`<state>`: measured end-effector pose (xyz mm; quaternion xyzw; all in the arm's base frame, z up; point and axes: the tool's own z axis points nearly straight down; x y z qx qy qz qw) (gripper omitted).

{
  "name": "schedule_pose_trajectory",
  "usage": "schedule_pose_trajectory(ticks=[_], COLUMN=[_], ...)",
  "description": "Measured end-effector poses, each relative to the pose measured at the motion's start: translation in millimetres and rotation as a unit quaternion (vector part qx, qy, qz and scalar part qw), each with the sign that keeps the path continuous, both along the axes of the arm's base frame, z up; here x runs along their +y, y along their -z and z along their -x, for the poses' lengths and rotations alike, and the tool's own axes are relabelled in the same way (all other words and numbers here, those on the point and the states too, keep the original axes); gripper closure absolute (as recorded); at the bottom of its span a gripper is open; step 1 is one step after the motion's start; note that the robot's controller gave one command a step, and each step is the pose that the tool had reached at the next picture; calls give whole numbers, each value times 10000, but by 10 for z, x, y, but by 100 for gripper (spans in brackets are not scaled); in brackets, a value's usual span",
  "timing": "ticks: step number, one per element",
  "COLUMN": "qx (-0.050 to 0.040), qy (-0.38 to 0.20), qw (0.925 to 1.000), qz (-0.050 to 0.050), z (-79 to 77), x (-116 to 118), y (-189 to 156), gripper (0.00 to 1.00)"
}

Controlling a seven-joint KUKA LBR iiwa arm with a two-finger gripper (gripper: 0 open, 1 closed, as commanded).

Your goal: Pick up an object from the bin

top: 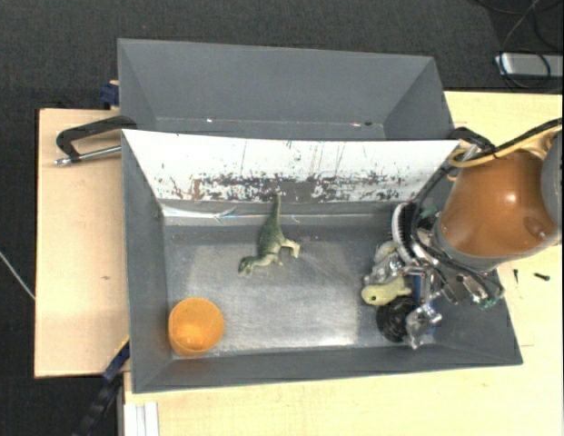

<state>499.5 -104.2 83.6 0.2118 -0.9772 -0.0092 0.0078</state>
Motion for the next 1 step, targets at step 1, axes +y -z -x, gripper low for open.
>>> schedule_pose_trajectory(ticks=[1], qx=[-174], qy=[-2111], qw=[9773], qz=[67], z=[-395], x=[-81], y=[-2152], gripper=[100])
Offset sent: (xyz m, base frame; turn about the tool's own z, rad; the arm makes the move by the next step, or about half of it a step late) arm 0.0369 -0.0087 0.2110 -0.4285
